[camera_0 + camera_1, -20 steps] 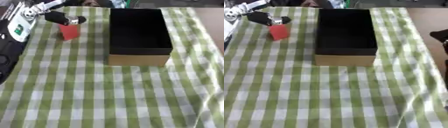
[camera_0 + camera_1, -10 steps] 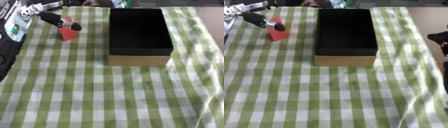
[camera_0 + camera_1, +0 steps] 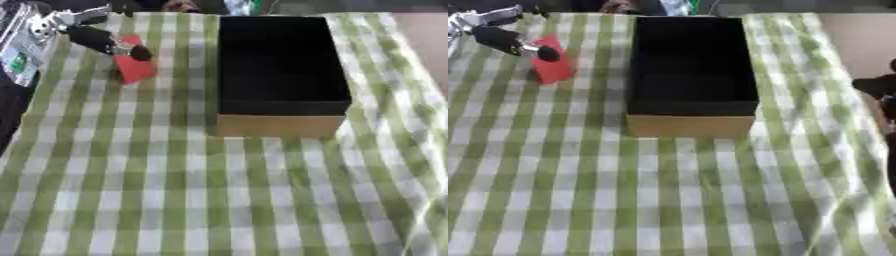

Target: Pick up objects on the table and place them in the box.

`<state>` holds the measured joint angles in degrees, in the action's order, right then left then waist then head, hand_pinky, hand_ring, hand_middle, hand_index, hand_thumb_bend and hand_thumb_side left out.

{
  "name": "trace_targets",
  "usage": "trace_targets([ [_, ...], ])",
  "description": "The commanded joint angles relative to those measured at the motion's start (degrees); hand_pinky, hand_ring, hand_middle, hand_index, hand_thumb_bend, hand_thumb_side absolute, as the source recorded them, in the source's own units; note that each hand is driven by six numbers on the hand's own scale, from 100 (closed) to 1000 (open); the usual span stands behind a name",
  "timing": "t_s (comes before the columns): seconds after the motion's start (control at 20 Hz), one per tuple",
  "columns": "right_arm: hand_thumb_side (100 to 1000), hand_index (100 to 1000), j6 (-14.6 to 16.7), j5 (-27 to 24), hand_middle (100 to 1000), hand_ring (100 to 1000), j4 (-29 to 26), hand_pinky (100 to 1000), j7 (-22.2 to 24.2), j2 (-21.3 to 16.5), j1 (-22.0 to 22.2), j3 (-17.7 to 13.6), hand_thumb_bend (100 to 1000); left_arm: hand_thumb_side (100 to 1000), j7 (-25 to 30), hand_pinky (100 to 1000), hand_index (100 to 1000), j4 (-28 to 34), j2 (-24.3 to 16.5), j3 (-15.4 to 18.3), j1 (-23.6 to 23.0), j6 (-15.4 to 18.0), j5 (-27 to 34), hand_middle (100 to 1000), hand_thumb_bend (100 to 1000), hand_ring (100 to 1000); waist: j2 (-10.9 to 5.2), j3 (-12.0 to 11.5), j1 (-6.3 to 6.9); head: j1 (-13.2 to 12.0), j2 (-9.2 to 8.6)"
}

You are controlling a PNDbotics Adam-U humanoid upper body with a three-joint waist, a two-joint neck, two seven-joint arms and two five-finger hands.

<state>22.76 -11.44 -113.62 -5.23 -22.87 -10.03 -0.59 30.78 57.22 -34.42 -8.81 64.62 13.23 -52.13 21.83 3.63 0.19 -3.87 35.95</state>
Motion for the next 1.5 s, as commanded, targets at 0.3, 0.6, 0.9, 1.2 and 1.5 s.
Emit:
trace_targets([
  [0.3, 889, 810, -0.16, 1.5, 600, 710, -0.97, 834, 0.68, -0.25, -0.68, 0.32, 100, 929, 0.47, 831, 1000, -0.29, -2.66, 1.88, 2.04, -3.6, -3.9, 952, 1000, 951, 0.91, 0.31, 0.95, -0.57, -1.78],
  [0.6, 891, 806, -0.31, 2.0, 599, 710, -0.97, 836, 0.95, -0.04, -0.86, 0.52, 100, 909, 0.5, 825, 1000, -0.63, -3.39, 2.36, 2.17, -4.73, -4.63, 946, 1000, 949, 1.64, 0.24, 1.03, -0.67, -2.41],
  [0.9, 892, 806, -0.53, 2.41, 598, 710, -0.97, 838, 1.27, 0.19, -1.15, 0.76, 100, 908, -0.09, 817, 1000, -1.52, -4.22, 3.4, 2.48, -5.6, -4.68, 933, 1000, 943, 2.59, 0.33, 1.14, -1.01, -3.46],
  [1.2, 892, 806, -0.55, 2.77, 598, 712, -0.97, 839, 1.51, 0.19, -1.66, 0.91, 100, 898, 0.45, 812, 1000, -2.39, -4.68, 4.08, 2.86, -5.67, -3.67, 914, 1000, 930, 3.62, 0.41, 1.38, -1.38, -4.58],
  [1.5, 893, 806, -0.82, 3.32, 598, 713, -0.97, 841, 1.48, 0.54, -1.85, 0.93, 100, 887, 2.55, 805, 984, -2.98, -4.3, 4.25, 2.88, -5.17, -1.79, 891, 1000, 916, 4.49, 0.69, 1.44, -1.81, -5.27],
])
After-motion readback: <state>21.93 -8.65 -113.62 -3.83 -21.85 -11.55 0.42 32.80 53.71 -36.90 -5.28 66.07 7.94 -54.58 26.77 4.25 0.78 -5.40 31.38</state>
